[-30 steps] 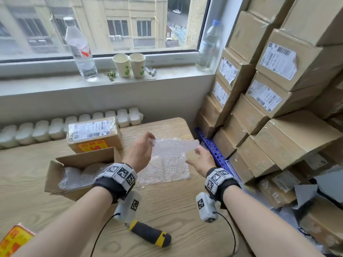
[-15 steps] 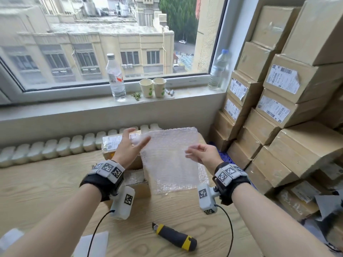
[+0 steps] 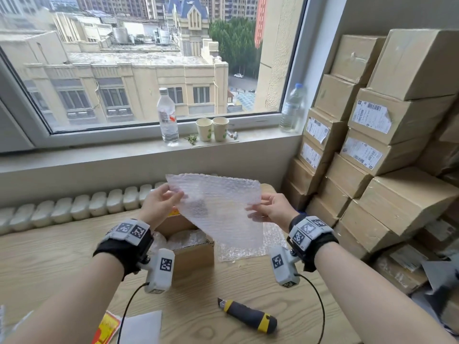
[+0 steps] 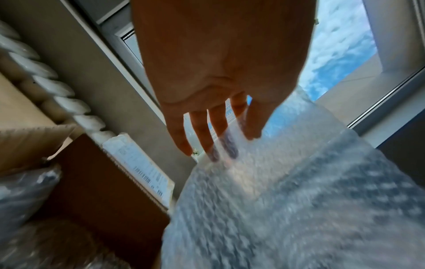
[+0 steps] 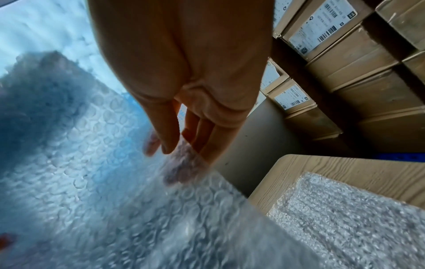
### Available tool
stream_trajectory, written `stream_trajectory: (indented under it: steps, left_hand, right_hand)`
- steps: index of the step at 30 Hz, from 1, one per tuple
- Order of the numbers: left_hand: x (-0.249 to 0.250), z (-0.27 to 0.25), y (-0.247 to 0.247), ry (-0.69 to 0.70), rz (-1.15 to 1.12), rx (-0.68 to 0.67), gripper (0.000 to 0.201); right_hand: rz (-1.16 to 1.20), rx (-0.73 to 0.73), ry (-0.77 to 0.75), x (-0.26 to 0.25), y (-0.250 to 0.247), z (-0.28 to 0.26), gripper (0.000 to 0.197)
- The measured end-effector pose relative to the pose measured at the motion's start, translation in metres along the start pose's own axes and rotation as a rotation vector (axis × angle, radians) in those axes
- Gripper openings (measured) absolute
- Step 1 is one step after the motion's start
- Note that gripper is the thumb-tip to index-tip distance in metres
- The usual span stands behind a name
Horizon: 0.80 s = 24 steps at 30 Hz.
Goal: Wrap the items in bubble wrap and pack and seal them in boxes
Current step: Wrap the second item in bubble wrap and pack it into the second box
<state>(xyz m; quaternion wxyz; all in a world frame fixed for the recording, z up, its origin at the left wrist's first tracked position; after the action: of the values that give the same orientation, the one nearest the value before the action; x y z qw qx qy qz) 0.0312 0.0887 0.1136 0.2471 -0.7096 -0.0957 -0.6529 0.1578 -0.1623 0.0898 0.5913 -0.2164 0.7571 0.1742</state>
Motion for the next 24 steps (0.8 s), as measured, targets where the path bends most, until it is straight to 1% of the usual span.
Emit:
stream_trajectory:
  steps: [1, 2, 3, 4, 5, 6, 8, 10, 12, 13, 14, 16, 17, 18, 19, 21, 23, 24]
  left_hand:
    - [0.003, -0.001, -0.006, 0.009, 0.017, -0.027, 0.008]
    - [0.005, -0.002, -0.013, 0.024, 0.080, -0.067, 0.018]
    - [0.005, -0.001, -0.021, 0.039, 0.195, -0.124, 0.028]
    - [0.006, -0.002, -0.027, 0.054, 0.315, -0.196, 0.032]
    - [0.006, -0.004, -0.033, 0.073, 0.407, -0.262, 0.033]
    - [0.005, -0.004, -0.038, 0.089, 0.461, -0.296, 0.034]
    - [0.005, -0.004, -0.049, 0.108, 0.543, -0.272, 0.036]
    - [0.008, -0.004, -0.056, 0.128, 0.563, -0.220, 0.028]
    - [0.012, -0.004, -0.054, 0.141, 0.505, -0.210, 0.012]
    - [0.015, -0.006, -0.050, 0.140, 0.472, -0.237, 0.011]
    - [0.020, -0.010, -0.044, 0.138, 0.442, -0.284, 0.022]
    - [0.027, -0.016, -0.030, 0.143, 0.391, -0.389, 0.052]
    - [0.030, -0.019, -0.022, 0.149, 0.399, -0.428, 0.060]
    - [0.031, -0.022, -0.014, 0.164, 0.426, -0.457, 0.061]
    - [0.032, -0.023, -0.008, 0.190, 0.476, -0.469, 0.055]
    - [0.033, -0.024, 0.001, 0.241, 0.527, -0.486, 0.036]
    - [0.030, -0.024, 0.005, 0.249, 0.484, -0.492, 0.014]
    - [0.028, -0.024, 0.005, 0.252, 0.466, -0.483, 0.010]
  right_hand:
    - [-0.008, 0.014, -0.009, -0.003, 0.002, -0.002, 0.021]
    - [-0.016, 0.024, -0.019, -0.006, 0.004, -0.004, 0.017]
    - [-0.038, 0.030, -0.035, -0.009, 0.006, -0.006, 0.018]
    - [-0.088, 0.040, -0.068, -0.013, 0.007, -0.008, 0.025]
    - [-0.150, 0.042, -0.116, -0.017, 0.009, -0.009, 0.033]
    - [-0.199, 0.037, -0.161, -0.022, 0.012, -0.011, 0.037]
    - [-0.215, 0.018, -0.226, -0.030, 0.019, -0.013, 0.032]
    - [-0.205, 0.008, -0.264, -0.037, 0.026, -0.014, 0.031]
    - [-0.240, -0.004, -0.306, -0.044, 0.032, -0.013, 0.041]
    - [-0.266, -0.012, -0.326, -0.047, 0.036, -0.014, 0.045]
    - [-0.291, -0.027, -0.339, -0.051, 0.040, -0.015, 0.047]
    - [-0.328, -0.069, -0.351, -0.059, 0.048, -0.018, 0.047]
    - [-0.339, -0.098, -0.359, -0.062, 0.051, -0.020, 0.047]
    - [-0.348, -0.126, -0.365, -0.064, 0.055, -0.022, 0.048]
    - [-0.360, -0.152, -0.376, -0.067, 0.060, -0.024, 0.049]
    - [-0.381, -0.175, -0.390, -0.069, 0.067, -0.027, 0.049]
    - [-0.379, -0.191, -0.377, -0.069, 0.072, -0.027, 0.046]
    - [-0.364, -0.203, -0.353, -0.069, 0.074, -0.028, 0.043]
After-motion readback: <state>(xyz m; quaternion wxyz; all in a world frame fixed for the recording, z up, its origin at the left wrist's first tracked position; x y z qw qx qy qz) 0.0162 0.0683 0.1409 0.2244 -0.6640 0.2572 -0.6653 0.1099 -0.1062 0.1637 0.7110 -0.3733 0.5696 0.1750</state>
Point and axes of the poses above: each hand's wrist, its own z-axis towards the middle knuckle, its own y-axis out of the palm, x = y × z, the point moved 3 cm from there along z, towards the middle knuckle, and after that the axes turned 1 degree about -y, right-handed, at the moved point
